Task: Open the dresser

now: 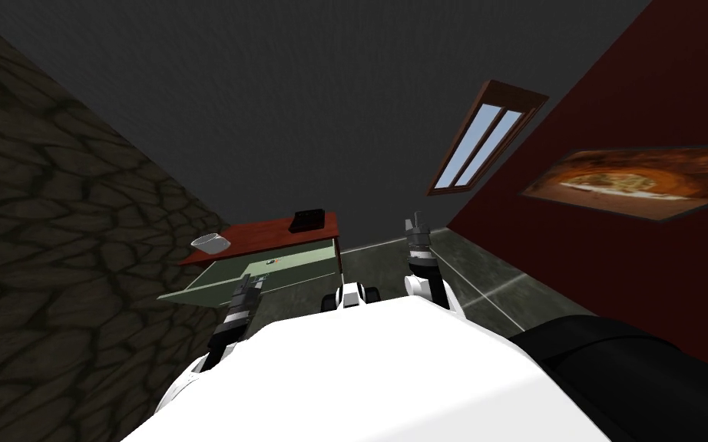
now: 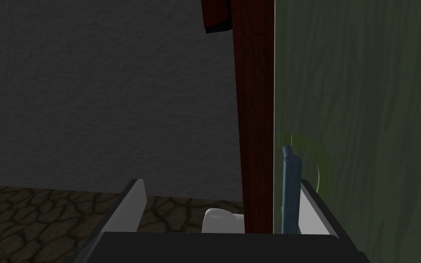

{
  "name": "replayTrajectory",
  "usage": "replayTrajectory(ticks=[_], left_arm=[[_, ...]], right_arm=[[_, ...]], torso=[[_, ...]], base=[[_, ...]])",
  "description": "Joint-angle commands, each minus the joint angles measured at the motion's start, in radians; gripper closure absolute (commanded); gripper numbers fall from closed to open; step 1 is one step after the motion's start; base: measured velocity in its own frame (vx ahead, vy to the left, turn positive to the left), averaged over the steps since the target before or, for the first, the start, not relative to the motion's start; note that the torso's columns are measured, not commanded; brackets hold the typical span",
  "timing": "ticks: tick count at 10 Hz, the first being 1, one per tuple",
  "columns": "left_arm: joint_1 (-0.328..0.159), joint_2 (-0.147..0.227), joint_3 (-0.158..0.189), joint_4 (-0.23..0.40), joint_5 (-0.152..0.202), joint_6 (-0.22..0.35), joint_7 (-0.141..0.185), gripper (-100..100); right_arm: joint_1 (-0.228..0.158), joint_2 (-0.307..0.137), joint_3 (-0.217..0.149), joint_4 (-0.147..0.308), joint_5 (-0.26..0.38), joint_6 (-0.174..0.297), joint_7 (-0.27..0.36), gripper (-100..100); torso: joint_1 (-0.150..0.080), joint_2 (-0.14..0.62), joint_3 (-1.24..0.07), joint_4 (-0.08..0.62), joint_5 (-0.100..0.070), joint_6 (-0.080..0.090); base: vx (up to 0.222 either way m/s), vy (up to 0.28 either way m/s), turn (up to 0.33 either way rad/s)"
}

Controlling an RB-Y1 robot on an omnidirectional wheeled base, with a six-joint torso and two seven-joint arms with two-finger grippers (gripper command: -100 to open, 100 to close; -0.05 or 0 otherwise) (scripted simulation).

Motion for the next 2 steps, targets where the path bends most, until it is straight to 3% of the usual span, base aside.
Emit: replayTrajectory(ticks=[1, 2], left_arm=[[0.000, 0.000, 0.000, 0.000, 0.000, 0.000, 0.000, 0], [0.000, 0.000, 0.000, 0.000, 0.000, 0.000, 0.000, 0]], right_arm=[[0.000, 0.000, 0.000, 0.000, 0.000, 0.000, 0.000, 0], [0.000, 0.000, 0.000, 0.000, 0.000, 0.000, 0.000, 0]], torso=[[0.000, -0.001, 0.000, 0.000, 0.000, 0.000], [0.000, -0.001, 0.000, 0.000, 0.000, 0.000]], base=[[0.000, 0.000, 0.000], [0.000, 0.000, 0.000]])
